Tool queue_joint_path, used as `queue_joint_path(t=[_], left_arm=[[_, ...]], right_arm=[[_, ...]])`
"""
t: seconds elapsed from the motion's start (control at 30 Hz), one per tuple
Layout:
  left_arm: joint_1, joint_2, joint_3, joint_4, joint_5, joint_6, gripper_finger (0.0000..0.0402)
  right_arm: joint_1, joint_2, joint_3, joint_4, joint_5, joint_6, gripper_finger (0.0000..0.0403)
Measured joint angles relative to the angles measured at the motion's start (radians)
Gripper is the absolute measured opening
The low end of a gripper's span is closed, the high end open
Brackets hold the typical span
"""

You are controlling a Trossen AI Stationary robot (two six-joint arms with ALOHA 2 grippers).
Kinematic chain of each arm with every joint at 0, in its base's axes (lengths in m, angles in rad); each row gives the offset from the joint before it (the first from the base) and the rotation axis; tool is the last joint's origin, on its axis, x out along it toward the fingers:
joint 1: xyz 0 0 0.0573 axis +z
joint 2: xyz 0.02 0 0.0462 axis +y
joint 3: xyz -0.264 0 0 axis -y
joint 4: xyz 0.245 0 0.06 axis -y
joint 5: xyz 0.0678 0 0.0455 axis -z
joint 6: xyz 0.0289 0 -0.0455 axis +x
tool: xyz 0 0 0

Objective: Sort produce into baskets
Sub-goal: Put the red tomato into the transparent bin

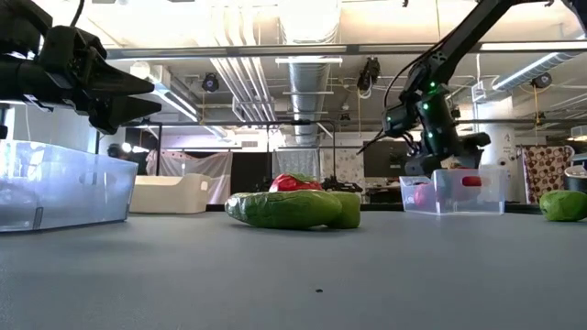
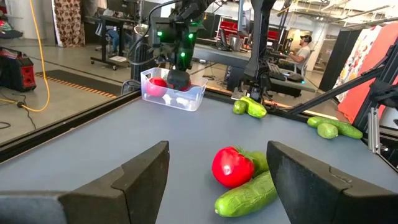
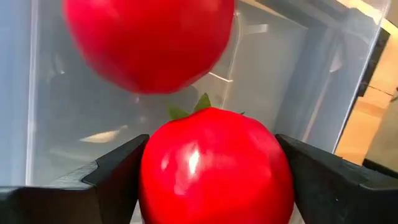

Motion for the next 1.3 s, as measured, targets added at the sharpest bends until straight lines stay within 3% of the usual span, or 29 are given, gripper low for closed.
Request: queue_joint_path(t=[0.27,0.43,0.6,0.77,0.87,1.07,1.3], left_arm=[[0.0,0.0,0.0,0.0,0.0,0.0,0.0253],[0.0,0.0,0.0,0.0,0.0,0.0,0.0253],[0.0,0.0,0.0,0.0,0.0,0.0,0.0253],[0.0,0.0,0.0,0.0,0.0,0.0,0.0253],[0.0,0.0,0.0,0.0,0.0,0.0,0.0253],[0.0,0.0,0.0,0.0,0.0,0.0,0.0253],[0.0,0.0,0.0,0.0,0.0,0.0,0.0253]], right_arm=[[-0.04,-0.051,0.0,-0.003,0.069,0.053,0.0364],[0.008,-0.163,0.0,-0.003,0.069,0.044,0.0365],[0.183,-0.32,-0.006,0.045,0.007,0.018,0.0365],[0.445,-0.44,-0.029,0.188,-0.142,0.013,0.0365],[0.608,-0.467,-0.052,0.292,-0.176,0.06,0.0365],[0.841,-0.411,-0.091,0.441,-0.173,0.153,0.0365],[0.895,-0.255,-0.035,0.464,-0.171,0.038,0.0365]])
